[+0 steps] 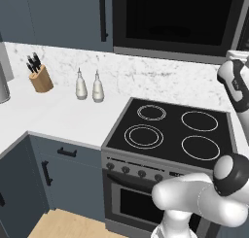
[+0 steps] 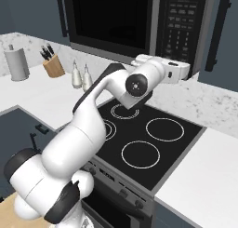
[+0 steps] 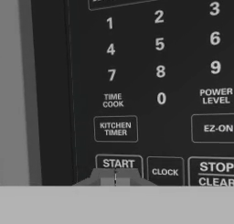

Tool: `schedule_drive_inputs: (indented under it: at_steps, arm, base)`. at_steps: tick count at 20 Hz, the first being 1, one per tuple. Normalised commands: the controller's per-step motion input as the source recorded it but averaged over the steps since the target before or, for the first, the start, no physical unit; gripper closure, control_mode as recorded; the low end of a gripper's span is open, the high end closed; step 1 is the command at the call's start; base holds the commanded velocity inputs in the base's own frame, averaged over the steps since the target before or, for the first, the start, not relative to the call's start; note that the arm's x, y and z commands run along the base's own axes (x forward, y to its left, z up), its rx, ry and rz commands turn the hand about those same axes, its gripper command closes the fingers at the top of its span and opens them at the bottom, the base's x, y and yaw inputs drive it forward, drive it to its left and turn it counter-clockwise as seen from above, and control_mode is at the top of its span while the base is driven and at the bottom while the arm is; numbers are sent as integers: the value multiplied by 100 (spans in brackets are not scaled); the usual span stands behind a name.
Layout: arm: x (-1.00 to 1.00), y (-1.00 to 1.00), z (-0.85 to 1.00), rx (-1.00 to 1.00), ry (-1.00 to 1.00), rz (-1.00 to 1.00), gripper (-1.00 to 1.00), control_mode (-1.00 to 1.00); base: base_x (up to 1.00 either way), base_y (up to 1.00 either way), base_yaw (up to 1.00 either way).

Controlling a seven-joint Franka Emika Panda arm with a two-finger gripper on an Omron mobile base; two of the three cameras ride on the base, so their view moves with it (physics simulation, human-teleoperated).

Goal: Pick the garlic from the sink and place it in the bowl. Then pick the bowl and place it in the microwave. Then close the microwave door and press the start button.

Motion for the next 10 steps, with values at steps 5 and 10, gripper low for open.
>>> schedule_drive_inputs:
  at_steps: [5, 10]
  arm:
    - [50, -3, 0, 0, 2, 3, 100, -100]
    - [100, -26, -4, 5, 7, 24, 100, -100]
  base:
    - [0, 0, 0]
    - [0, 0, 0]
